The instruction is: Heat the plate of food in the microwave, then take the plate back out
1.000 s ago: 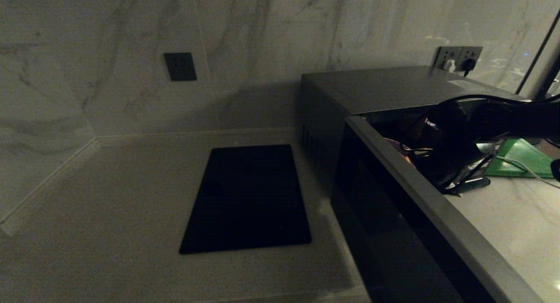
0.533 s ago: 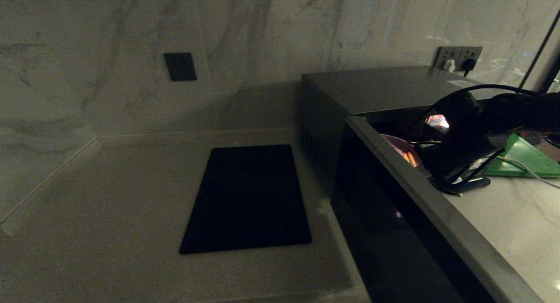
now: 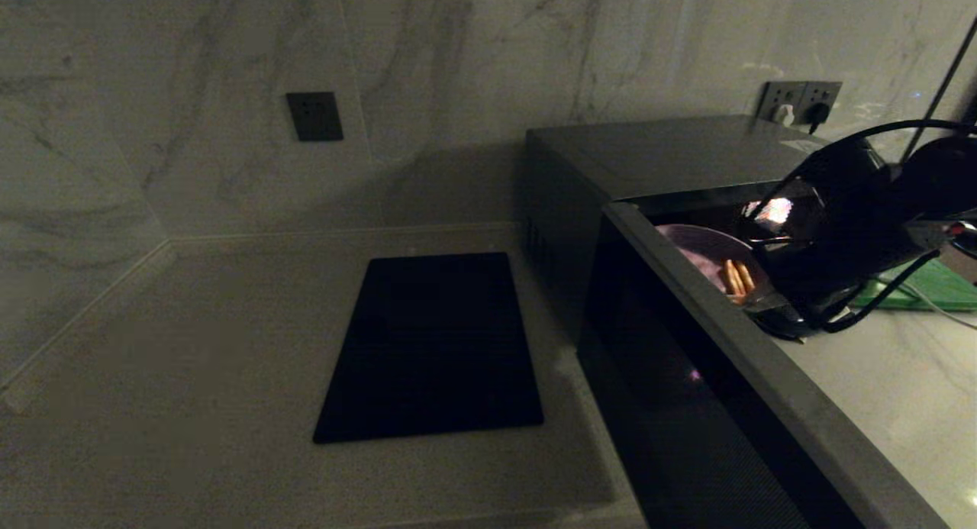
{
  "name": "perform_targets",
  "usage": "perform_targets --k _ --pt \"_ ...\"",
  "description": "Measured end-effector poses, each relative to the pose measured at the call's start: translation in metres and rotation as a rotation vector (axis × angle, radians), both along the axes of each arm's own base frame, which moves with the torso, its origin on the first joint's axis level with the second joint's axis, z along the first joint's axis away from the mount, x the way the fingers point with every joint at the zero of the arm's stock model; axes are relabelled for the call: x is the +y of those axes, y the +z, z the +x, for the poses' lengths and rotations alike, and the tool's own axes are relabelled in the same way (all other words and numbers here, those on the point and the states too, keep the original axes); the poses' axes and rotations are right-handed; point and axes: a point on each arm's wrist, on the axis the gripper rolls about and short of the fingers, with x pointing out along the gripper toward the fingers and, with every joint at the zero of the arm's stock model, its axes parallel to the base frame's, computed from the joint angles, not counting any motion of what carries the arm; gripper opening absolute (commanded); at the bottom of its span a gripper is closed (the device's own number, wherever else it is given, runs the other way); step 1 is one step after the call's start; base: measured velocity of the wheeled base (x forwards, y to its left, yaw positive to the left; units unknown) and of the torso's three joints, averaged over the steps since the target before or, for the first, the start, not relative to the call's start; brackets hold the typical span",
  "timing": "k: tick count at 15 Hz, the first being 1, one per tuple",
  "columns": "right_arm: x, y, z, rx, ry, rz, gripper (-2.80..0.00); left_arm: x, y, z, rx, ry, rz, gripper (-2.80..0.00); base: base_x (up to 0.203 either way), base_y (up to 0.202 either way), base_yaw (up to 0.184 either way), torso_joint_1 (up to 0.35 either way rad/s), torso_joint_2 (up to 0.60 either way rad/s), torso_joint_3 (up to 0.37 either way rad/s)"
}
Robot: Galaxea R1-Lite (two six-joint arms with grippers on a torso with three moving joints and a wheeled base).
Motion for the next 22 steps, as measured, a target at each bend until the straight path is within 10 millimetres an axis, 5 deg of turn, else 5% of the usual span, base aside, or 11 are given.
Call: perform_targets --k 9,17,22 --pt "-0.013 0.003 -0.105 0.087 -0.062 -0.218 -2.80 0.000 0.000 0.000 0.000 0.000 0.000 -2.80 0.000 0.000 0.000 0.000 0.00 0.000" --pt "-0.114 -0.007 -0.163 0.208 -0.448 -0.268 -2.80 0.000 0.000 0.000 0.000 0.000 0.000 -2.80 0.000 0.000 0.000 0.000 0.00 0.000" --pt "-0.173 -0.030 -0.172 0.335 -0.561 -0.240 -2.80 0.000 0.000 0.000 0.000 0.000 0.000 -2.80 0.000 0.000 0.000 0.000 0.00 0.000"
